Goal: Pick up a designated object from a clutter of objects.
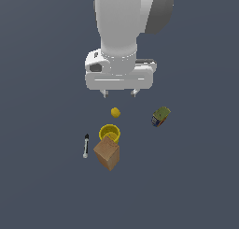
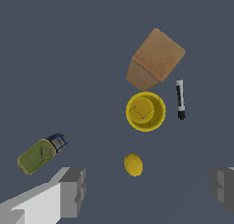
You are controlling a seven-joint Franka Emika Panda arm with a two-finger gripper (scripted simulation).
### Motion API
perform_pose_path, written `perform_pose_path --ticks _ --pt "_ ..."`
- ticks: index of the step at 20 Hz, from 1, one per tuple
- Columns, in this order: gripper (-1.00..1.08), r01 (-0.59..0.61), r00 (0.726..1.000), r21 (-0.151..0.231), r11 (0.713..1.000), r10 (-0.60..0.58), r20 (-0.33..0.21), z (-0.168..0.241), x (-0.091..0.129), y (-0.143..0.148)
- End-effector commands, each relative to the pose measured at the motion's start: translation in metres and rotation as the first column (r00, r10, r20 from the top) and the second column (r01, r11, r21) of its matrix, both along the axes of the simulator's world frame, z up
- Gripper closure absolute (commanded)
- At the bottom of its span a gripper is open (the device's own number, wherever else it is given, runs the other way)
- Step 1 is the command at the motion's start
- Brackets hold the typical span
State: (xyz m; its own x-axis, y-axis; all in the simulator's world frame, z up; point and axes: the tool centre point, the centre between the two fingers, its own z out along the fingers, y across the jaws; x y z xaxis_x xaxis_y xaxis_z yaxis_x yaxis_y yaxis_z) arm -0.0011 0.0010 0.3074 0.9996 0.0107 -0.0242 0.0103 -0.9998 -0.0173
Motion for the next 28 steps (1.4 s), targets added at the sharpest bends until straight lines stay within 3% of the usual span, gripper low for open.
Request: perform_pose_path --ticks 1,10,15,28 --pt "-0.92 0.0 1.0 0.0 1.0 0.0 0.0 0.0 0.0 0.0" --pt "-0.92 -0.024 1.0 0.018 1.0 0.024 0.012 0.005 0.004 0.033" --pt "-0.92 -0.023 1.0 0.018 1.0 0.023 0.012 0.005 0.004 0.033" --pt "-0.92 0.074 0.997 0.005 0.997 -0.074 0.009 -0.018 0.003 0.053"
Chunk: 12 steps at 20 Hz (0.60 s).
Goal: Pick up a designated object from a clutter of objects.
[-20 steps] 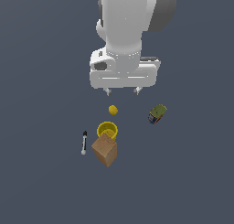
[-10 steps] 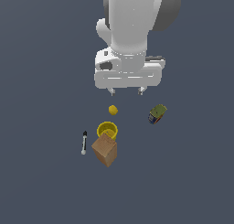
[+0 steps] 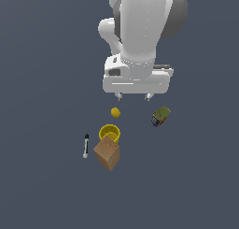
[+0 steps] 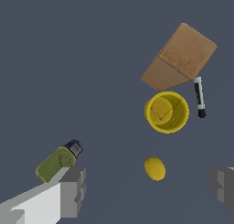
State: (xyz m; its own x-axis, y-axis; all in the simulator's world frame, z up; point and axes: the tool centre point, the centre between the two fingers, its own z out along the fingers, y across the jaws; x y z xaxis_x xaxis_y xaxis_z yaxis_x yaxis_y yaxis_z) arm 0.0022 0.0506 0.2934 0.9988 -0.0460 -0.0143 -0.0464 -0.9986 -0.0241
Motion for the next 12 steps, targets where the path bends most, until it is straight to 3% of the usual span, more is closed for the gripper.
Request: perform_pose_path --ticks 1,12 --pt "-0.92 0.03 1.0 -0.004 1.0 -0.03 -0.001 -0.007 -0.001 0.007" --pt "-0.92 0.207 0.978 -0.023 0.978 -0.207 0.002 -0.049 -0.008 0.046"
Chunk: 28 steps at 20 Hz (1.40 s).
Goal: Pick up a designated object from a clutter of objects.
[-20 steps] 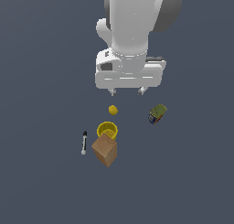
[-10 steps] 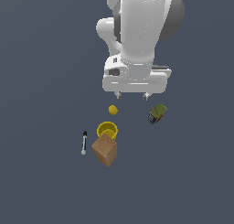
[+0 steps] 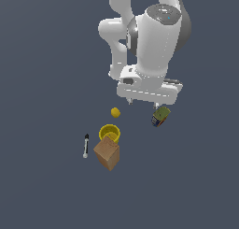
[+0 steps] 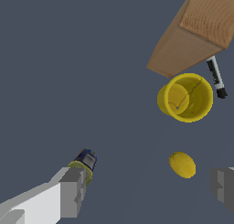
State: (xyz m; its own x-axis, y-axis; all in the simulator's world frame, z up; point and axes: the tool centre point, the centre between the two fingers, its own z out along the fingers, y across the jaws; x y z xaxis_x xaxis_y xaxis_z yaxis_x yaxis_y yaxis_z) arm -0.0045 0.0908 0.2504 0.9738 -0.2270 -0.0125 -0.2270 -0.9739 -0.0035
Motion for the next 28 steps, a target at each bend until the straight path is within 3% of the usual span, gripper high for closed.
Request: perform_pose_path --ticks 1,14,28 --pt "-0.92 0.043 0.999 -0.004 0.999 -0.043 0.001 -0.01 -0.003 0.009" --pt "-0.92 0.254 0.967 -0.016 0.967 -0.254 0.009 -0.059 -0.022 0.057" --pt "-0.92 0.465 0.885 -0.014 0.885 -0.465 0.015 -0.108 -0.055 0.106"
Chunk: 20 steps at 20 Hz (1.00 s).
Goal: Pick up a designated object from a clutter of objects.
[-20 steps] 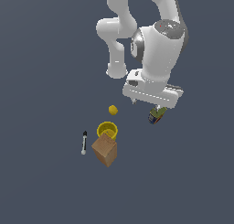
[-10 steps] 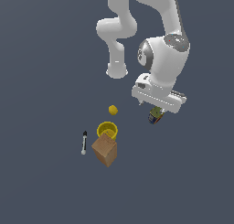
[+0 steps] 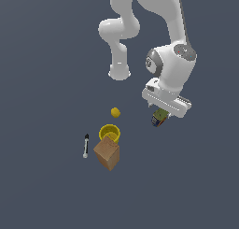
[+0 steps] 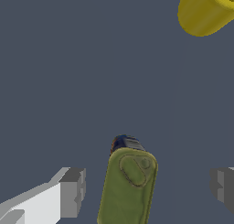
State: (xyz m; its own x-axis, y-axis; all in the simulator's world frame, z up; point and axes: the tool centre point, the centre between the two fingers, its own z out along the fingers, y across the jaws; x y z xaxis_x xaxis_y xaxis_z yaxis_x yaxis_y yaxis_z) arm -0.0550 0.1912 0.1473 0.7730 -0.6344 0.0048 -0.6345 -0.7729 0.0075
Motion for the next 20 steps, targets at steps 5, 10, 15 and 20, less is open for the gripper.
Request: perform_pose_path --ticks 5,10,15,20 --pt "-0.92 0.097 0.995 0.003 0.995 -0.097 0.002 -0.02 -0.017 0.02" --pt "-0.92 0.148 0.989 0.006 0.989 -0.148 0.002 -0.03 -0.027 0.03" --pt "-0.92 0.178 0.984 0.008 0.984 -0.178 0.001 -0.037 -0.033 0.036" --pt "-0.92 0.188 0.982 0.009 0.982 -0.188 0.001 -0.039 -0.035 0.038"
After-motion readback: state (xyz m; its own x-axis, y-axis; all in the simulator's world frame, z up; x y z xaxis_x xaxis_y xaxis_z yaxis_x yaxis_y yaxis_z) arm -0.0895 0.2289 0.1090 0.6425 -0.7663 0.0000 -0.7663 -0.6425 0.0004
